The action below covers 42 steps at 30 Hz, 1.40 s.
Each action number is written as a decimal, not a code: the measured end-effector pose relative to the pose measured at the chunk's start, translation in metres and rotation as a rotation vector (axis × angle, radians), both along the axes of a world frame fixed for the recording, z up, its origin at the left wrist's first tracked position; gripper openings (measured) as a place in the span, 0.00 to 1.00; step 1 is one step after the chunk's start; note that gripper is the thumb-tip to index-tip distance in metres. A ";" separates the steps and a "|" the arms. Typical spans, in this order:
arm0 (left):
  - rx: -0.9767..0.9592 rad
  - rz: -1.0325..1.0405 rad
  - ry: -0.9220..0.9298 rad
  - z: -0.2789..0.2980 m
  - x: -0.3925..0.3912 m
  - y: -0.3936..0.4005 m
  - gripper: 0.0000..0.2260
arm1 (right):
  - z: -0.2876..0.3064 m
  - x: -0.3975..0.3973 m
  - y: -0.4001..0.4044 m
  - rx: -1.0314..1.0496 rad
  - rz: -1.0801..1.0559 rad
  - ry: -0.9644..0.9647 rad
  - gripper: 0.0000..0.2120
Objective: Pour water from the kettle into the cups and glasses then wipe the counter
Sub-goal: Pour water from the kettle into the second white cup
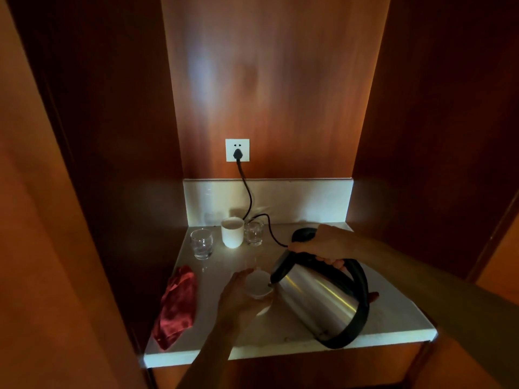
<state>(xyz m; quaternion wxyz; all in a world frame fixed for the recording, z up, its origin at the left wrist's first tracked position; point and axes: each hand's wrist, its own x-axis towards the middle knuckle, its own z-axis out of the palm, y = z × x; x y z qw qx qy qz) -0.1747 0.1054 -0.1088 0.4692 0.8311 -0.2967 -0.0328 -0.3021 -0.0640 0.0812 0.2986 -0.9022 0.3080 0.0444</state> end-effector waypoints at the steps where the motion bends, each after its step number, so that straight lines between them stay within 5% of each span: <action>1: 0.006 -0.001 -0.004 0.001 0.000 0.000 0.36 | -0.001 -0.001 0.000 0.005 -0.004 -0.001 0.26; 14: 0.026 -0.045 0.022 0.001 0.003 0.003 0.35 | -0.007 -0.009 0.001 0.006 -0.071 -0.039 0.27; 24: 0.050 -0.058 0.031 0.041 0.031 -0.002 0.35 | -0.016 -0.022 0.008 0.223 -0.329 -0.385 0.25; 29: 0.009 -0.063 0.071 0.084 0.055 -0.001 0.25 | -0.002 -0.017 0.017 0.341 -0.399 -0.570 0.28; 42: 0.100 0.171 0.030 0.127 0.151 -0.005 0.40 | 0.011 0.040 0.025 0.507 -0.353 -0.760 0.28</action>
